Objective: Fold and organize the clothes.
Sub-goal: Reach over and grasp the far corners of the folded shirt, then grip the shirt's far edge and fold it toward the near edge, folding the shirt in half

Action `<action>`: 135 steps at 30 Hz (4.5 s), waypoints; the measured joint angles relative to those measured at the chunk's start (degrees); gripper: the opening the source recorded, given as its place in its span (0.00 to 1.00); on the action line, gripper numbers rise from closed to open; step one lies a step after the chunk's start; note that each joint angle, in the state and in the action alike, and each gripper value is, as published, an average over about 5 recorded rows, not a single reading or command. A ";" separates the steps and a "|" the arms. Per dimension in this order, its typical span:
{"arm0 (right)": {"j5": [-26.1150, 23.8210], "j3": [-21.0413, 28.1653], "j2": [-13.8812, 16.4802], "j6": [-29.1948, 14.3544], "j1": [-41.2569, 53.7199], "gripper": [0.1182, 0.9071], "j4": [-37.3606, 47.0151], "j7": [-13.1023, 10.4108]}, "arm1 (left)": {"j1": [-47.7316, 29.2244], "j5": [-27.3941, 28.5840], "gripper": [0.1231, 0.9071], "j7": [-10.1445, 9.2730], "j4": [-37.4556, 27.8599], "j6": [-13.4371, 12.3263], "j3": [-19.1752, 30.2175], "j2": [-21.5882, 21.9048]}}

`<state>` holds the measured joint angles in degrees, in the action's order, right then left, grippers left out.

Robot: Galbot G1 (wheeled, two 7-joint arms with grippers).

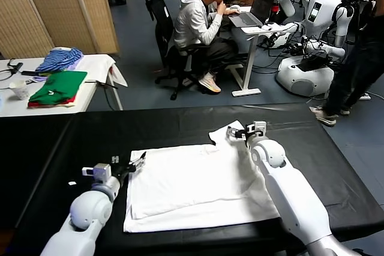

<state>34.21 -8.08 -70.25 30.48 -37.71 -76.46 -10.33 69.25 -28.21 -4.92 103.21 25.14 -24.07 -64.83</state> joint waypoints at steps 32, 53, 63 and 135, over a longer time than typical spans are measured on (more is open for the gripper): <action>-0.07 -0.49 1.13 0.47 -3.00 0.03 -3.85 -0.53 | -0.90 -3.01 0.85 -1.51 0.05 3.13 0.08 -0.27; 0.97 -3.06 2.29 -1.83 -5.69 0.03 -8.89 -0.36 | -0.11 -3.50 0.08 -1.00 1.10 2.68 0.18 -0.51; 2.40 -6.46 3.87 -2.02 -10.39 0.03 -16.26 -0.58 | 1.77 -3.80 0.05 -0.60 4.11 0.95 -0.21 -0.39; -0.45 -23.76 -0.03 11.72 -49.90 0.03 -56.08 -13.57 | 24.93 -5.58 0.04 -4.78 27.53 15.18 -9.12 0.37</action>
<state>33.76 -31.84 -70.29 42.20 -87.62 -132.54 -23.90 94.18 -33.79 -9.70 130.74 40.32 -33.18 -64.46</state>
